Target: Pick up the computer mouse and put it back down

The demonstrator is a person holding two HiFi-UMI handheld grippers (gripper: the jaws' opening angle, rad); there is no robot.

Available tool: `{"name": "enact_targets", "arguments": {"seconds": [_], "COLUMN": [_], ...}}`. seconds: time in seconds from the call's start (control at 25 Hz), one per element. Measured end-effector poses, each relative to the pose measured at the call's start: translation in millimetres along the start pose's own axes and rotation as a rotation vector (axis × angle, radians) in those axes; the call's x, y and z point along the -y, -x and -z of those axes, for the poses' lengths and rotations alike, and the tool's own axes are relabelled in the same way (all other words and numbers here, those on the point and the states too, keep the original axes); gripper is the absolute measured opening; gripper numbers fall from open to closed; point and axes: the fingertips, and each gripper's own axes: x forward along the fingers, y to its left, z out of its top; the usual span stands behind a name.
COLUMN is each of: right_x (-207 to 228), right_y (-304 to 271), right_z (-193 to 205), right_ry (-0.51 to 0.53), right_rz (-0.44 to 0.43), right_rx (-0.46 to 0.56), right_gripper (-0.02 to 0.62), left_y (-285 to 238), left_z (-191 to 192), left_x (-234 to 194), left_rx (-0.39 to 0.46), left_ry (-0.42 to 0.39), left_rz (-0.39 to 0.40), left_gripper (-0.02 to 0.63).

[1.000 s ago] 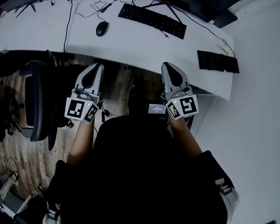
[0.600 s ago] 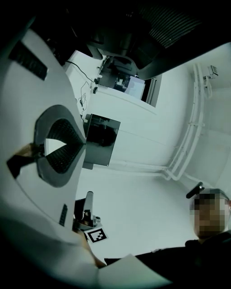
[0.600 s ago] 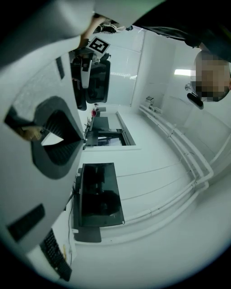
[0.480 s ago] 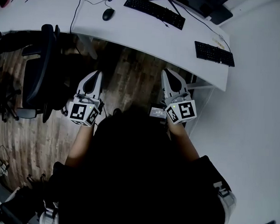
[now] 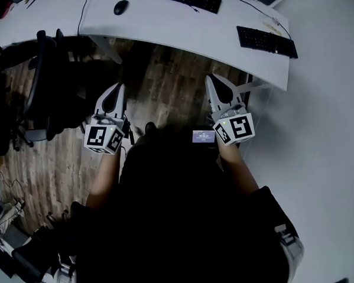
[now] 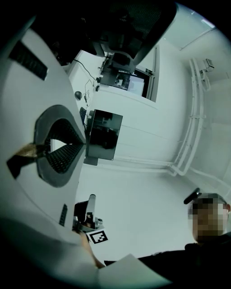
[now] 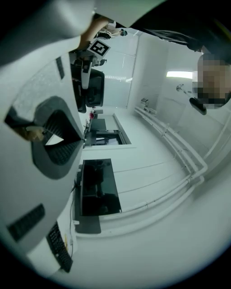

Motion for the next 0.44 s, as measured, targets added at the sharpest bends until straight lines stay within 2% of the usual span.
{"name": "enact_targets", "arguments": {"seconds": [0.12,0.24,0.44], "right_x": [21,30,30], "right_y": [35,57,69], "right_z": [14,24,22], "right_ry": [-0.02,-0.044,-0.043], "right_rz": [0.039,0.057,0.03], "right_rx": [-0.025,-0.025,0.001], "right_gripper": [0.003,0.003,0.003], "left_y": [2,5,9], "left_z": [-1,7,13], "left_x": [29,48,68], "left_rx": [0.004,-0.006,-0.004], "left_ry": [-0.03,-0.022,-0.004], "left_rz": [0.018,0.022,0.019], "left_gripper": [-0.005,-0.005,-0.005]}}
